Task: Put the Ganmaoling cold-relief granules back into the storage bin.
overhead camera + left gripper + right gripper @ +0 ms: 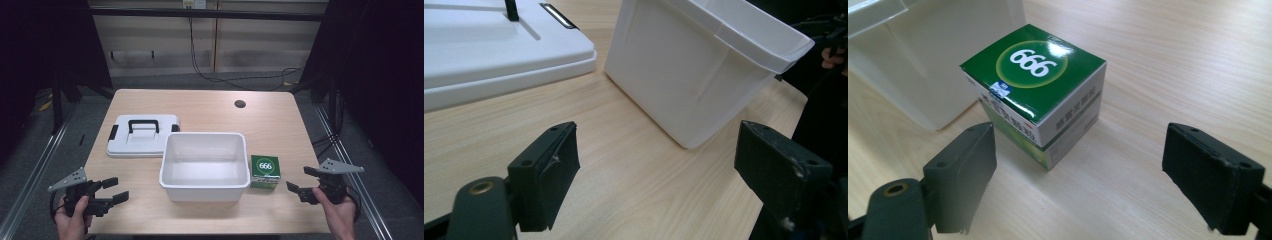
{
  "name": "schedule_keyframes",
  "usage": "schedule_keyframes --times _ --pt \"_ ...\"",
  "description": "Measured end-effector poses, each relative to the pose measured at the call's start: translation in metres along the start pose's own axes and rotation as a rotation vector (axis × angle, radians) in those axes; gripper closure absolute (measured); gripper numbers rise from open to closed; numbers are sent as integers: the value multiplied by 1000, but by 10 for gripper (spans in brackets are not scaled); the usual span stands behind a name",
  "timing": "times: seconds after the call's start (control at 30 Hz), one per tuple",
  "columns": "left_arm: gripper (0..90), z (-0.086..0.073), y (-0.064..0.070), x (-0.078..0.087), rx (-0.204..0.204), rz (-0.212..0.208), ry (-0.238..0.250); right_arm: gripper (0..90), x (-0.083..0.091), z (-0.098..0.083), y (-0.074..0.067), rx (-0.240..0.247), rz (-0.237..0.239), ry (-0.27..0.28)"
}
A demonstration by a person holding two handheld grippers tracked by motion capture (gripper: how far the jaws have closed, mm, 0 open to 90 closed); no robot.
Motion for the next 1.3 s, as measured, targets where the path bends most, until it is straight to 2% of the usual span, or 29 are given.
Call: schedule_keyframes --times 0.07,0.17,0.27,0.3,0.4,0.47,0.53,0.63,0.83,1.0,1.1,1.17,1.23,1.27,1.3 --pt "180 0 -1 1 0 3 2 135 0 4 -2 22 8 -16" --pt "180 -1 -2 0 6 6 0 131 0 11 -10 57 56 -33" --pt "179 -1 -1 1 3 7 0 134 -6 24 -15 97 40 -42" --pt "179 -1 -1 1 3 6 2 134 -6 24 -15 97 40 -42" --pt "180 -1 -2 2 7 7 6 131 -11 31 -20 137 52 -43" --pt "180 -1 -2 2 11 8 6 131 -14 35 -24 166 43 -52" --pt "180 -1 -2 2 10 7 7 131 -16 37 -29 185 63 -71" --pt "180 0 -2 2 8 6 9 134 -19 40 -35 196 88 -111" --pt "180 -1 -2 2 9 5 8 135 -25 44 -38 169 101 -199" --pt "180 -1 -2 1 13 7 7 152 -30 48 -44 178 141 -233" --pt "180 -1 -2 2 11 10 6 144 -34 50 -45 222 133 -259" --pt "180 -1 -2 2 12 9 7 143 -36 52 -46 246 150 -271" --pt "181 -1 -2 2 12 9 6 129 -39 53 -48 279 167 -258" --pt "181 -1 -2 1 12 8 5 127 -41 54 -47 295 158 -254" --pt "181 -1 -2 1 11 10 3 128 -42 54 -48 305 174 -261"
Point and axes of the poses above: each handheld gripper's, and its own axes: x roughly backward along the jaws, z roughly out of its top, y roughly to its right, the point moved 10 cm from there along -x, roughly forward along the jaws, and after that the axes turned 14 degrees about -x, right-handed, at the moved point
